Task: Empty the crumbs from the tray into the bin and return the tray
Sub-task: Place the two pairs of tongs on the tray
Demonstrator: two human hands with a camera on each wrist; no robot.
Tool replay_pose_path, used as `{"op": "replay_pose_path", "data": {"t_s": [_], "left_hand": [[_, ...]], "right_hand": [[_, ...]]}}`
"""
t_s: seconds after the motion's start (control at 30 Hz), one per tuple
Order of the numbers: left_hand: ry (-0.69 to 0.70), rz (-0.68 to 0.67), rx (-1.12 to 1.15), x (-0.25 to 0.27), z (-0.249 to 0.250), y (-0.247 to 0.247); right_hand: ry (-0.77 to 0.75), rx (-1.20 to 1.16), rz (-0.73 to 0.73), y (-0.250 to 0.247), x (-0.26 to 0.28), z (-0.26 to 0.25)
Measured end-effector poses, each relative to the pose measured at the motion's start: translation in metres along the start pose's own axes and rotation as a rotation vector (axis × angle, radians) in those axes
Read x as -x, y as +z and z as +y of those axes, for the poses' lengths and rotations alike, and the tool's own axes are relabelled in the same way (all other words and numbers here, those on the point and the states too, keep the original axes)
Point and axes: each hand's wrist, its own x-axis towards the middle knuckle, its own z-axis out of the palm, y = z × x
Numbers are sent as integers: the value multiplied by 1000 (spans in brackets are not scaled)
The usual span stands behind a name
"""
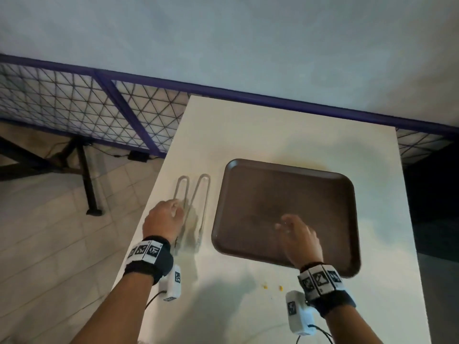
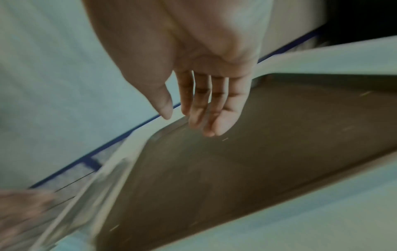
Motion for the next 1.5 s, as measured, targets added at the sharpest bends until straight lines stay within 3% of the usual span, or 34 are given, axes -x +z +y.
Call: {"op": "replay_pose_path", "data": {"t_s": [0.13, 0.27, 0.53, 0.7, 0.9, 1.07, 1.27, 1.5], "left_hand": [[-58, -131, -160, -7, -42, -5], [-86, -227, -174, -7, -70, 5], [-23, -214, -84, -1, -83, 15], [11, -206, -42, -2, -87, 10], [84, -60, 4, 3, -85, -2], [218, 38, 122, 20, -50, -9], [289, -29, 145, 36, 16, 30], [285, -135, 62, 51, 89, 93]], "right_hand": [[-81, 31, -257, 64, 23, -74], [-101, 131, -355, 111, 32, -119], [4, 205, -285, 164, 22, -149], [17, 223, -262, 172, 12, -153], [-69, 148, -297, 151, 11, -150], [-105, 7, -175, 95, 7, -115], [-31, 48, -32, 21, -4, -40], [95, 117, -24, -22, -15, 34]]}}
